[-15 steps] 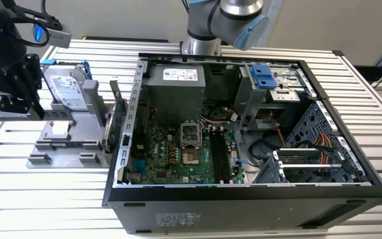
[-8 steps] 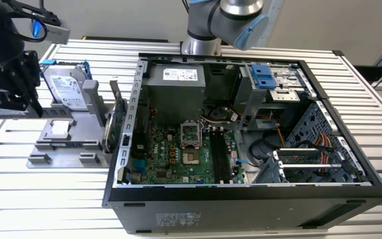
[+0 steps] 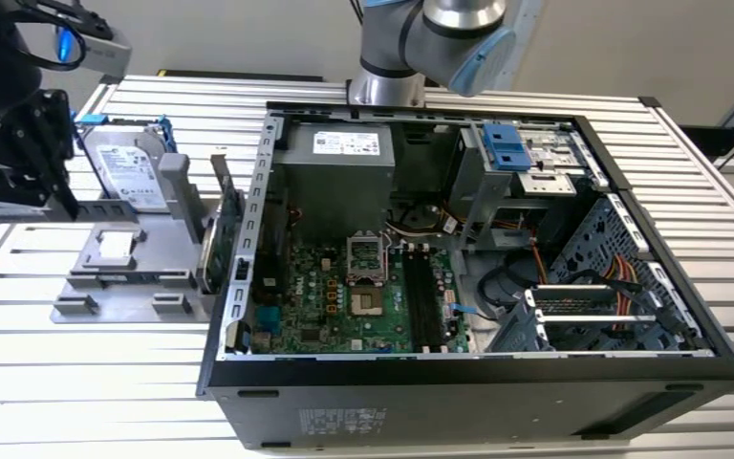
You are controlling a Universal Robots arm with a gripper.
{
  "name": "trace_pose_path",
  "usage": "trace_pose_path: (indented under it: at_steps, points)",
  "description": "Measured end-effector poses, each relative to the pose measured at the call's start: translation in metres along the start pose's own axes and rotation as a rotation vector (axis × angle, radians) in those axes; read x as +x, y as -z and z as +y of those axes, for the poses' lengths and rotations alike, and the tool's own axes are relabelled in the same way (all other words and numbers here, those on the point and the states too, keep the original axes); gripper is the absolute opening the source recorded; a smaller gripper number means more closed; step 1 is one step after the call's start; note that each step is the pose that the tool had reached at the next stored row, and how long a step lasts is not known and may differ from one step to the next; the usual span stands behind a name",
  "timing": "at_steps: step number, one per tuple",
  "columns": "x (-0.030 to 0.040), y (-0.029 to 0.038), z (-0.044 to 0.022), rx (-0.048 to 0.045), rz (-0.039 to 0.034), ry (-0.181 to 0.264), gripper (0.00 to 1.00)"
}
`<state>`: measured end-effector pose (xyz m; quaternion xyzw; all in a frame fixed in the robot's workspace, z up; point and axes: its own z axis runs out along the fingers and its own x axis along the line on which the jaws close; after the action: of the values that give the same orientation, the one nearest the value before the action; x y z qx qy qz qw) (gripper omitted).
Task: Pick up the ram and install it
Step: 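Pick up the ram and move it above insertion slot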
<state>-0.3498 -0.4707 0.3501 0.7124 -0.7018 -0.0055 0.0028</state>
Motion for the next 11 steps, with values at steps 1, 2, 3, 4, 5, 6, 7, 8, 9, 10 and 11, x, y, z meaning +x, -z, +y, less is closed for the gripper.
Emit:
trace_pose_path:
  at_steps: [1, 2, 3, 4, 5, 6, 7, 8, 9, 10, 11]
  points:
    - [0.0, 0.0009, 0.0, -0.0001, 0.0001, 0.0, 0.0]
    - [0.0, 0.0017, 0.0, -0.0001, 0.0001, 0.0, 0.0]
    - [0.0, 0.0027, 0.0, -0.0001, 0.0001, 0.0, 0.0]
    - [0.0, 0.0036, 0.0, 0.0, 0.0, 0.0, 0.0]
    - [0.0, 0.0046, 0.0, -0.0001, 0.0, 0.0, 0.0]
    - [0.0, 0.0056, 0.0001, 0.0, 0.0, 0.0, 0.0]
    - [0.0, 0.0067, 0.0001, 0.0, 0.0, 0.0, 0.0]
    - [-0.0001, 0.0077, 0.0001, 0.0, 0.0, 0.0, 0.0]
    - [0.0, 0.0088, 0.0001, -0.0001, 0.0001, 0.0, 0.0]
    - [-0.0001, 0.0098, 0.0001, -0.0001, 0.0001, 0.0, 0.0]
    - [-0.0001, 0.0106, 0.0001, 0.0, 0.0, 0.0, 0.0]
